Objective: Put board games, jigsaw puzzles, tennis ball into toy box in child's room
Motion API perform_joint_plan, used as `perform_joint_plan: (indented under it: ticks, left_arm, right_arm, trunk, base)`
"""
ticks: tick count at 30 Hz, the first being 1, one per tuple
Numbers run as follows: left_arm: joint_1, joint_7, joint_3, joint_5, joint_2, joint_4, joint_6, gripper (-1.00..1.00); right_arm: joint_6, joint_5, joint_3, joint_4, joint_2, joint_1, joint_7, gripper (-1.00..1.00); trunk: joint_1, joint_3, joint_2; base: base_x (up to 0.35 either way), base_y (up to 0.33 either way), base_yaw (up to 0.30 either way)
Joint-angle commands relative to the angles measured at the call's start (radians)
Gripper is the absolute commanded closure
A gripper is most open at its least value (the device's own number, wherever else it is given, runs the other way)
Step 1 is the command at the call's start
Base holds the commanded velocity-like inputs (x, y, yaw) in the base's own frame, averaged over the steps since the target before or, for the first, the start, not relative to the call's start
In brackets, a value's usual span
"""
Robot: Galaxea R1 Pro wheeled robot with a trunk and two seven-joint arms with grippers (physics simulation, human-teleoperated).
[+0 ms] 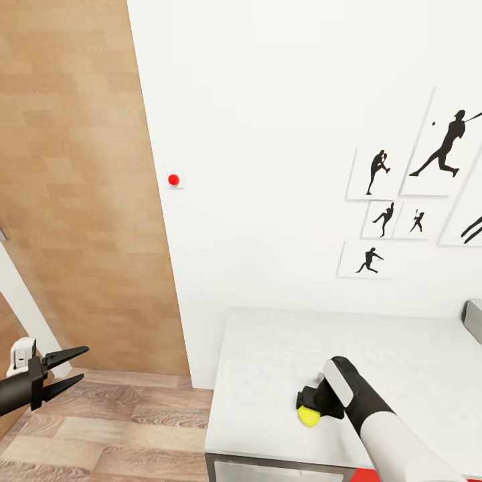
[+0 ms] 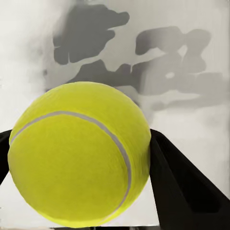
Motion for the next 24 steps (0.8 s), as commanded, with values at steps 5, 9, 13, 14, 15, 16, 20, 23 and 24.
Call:
perform_joint_plan:
  ticks: [5, 9, 13, 14, 15, 16, 20, 23, 24]
  left_arm:
    - [-0.002, -0.010, 0.002, -0.014, 0.000, 0.000, 0.003, -1.00]
    - [-0.003, -0.010, 0.001, -0.014, 0.000, 0.000, 0.003, -1.00]
    - [-0.004, -0.010, 0.002, -0.014, 0.000, 0.000, 0.003, -1.00]
    - [-0.004, -0.010, 0.002, -0.014, 0.000, 0.000, 0.003, -1.00]
    - [-0.004, -0.010, 0.002, -0.014, 0.000, 0.000, 0.003, -1.00]
    - [-0.004, -0.010, 0.002, -0.014, 0.000, 0.000, 0.003, -1.00]
    - [-0.004, -0.010, 0.002, -0.014, 0.000, 0.000, 0.003, -1.00]
    - [-0.004, -0.010, 0.002, -0.014, 0.000, 0.000, 0.003, -1.00]
    - [-0.004, -0.010, 0.002, -0.014, 0.000, 0.000, 0.003, -1.00]
  right_arm:
    - [-0.001, -0.012, 0.003, -0.005, -0.002, 0.005, 0.021, 1.00]
    - [-0.002, -0.011, 0.002, -0.057, -0.006, 0.016, 0.029, 1.00]
    - [0.001, -0.013, 0.002, -0.106, -0.007, 0.027, 0.031, 1.00]
    - [0.001, -0.013, 0.002, -0.114, -0.007, 0.029, 0.032, 1.00]
    - [0.002, -0.013, 0.002, -0.119, -0.007, 0.030, 0.033, 1.00]
    - [0.002, -0.013, 0.002, -0.120, -0.007, 0.030, 0.033, 1.00]
    - [0.003, -0.020, -0.002, -0.129, -0.008, 0.033, 0.038, 1.00]
    - [0.004, -0.024, -0.006, -0.169, -0.008, 0.030, 0.077, 1.00]
    - [0.006, -0.024, -0.006, -0.201, -0.009, 0.029, 0.108, 1.00]
  trunk:
    - [0.001, -0.002, -0.002]
    - [0.001, -0.002, -0.002]
    - [0.001, -0.002, -0.002]
    - [0.001, -0.002, -0.002]
    - [0.001, -0.002, -0.002]
    - [0.001, -0.002, -0.002]
    - [0.001, -0.002, -0.002]
    - [0.001, -0.002, -0.002]
    - [0.001, -0.002, -0.002]
  base:
    - [0.000, 0.000, 0.000]
    - [0.000, 0.000, 0.000]
    - [0.000, 0.000, 0.000]
    - [0.000, 0.000, 0.000]
    - [0.000, 0.000, 0.000]
    - [0.000, 0.000, 0.000]
    - [0.000, 0.000, 0.000]
    - [0.000, 0.000, 0.000]
    - [0.000, 0.000, 0.000]
